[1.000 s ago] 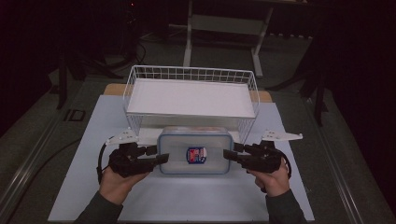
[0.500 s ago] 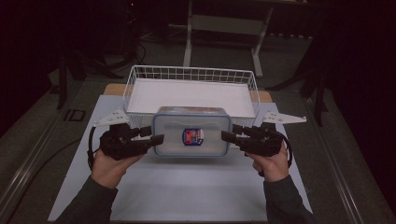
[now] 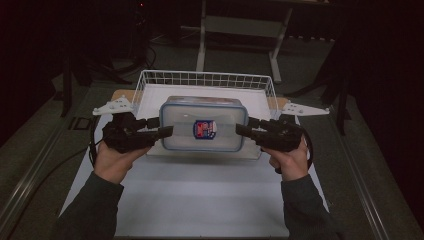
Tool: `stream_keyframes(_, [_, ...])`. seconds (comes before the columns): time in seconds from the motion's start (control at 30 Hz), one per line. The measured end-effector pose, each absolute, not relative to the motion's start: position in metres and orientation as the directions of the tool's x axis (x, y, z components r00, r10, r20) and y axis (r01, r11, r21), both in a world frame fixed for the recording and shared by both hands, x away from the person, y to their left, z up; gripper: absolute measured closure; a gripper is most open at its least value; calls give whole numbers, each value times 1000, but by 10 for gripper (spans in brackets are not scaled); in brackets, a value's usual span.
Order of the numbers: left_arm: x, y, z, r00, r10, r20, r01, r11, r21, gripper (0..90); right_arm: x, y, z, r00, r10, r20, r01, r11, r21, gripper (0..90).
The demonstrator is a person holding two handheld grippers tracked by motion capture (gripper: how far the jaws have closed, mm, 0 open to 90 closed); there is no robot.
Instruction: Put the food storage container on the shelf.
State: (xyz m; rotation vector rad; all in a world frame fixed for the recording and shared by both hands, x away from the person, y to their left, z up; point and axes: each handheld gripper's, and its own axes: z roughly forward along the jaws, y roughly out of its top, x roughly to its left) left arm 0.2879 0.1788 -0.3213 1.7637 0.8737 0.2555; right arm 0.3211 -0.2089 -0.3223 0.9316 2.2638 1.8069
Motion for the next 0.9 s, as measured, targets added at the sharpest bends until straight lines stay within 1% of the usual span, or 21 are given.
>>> stream_keyframes(0.37, [304, 180, -314, 706, 672, -226, 401, -115, 909, 505, 338, -206, -312, -807, 528, 266, 368, 98, 925, 506])
stream_keyframes(0.67, [316, 176, -303, 713, 678, -179, 358, -133, 924, 504, 349, -208, -304, -808, 533, 251, 341, 76, 937, 501])
stream_keyframes(0.9, [335, 177, -305, 700, 681, -214, 391, -115, 913, 503, 365, -206, -305, -788, 551, 274, 368, 66, 927, 494])
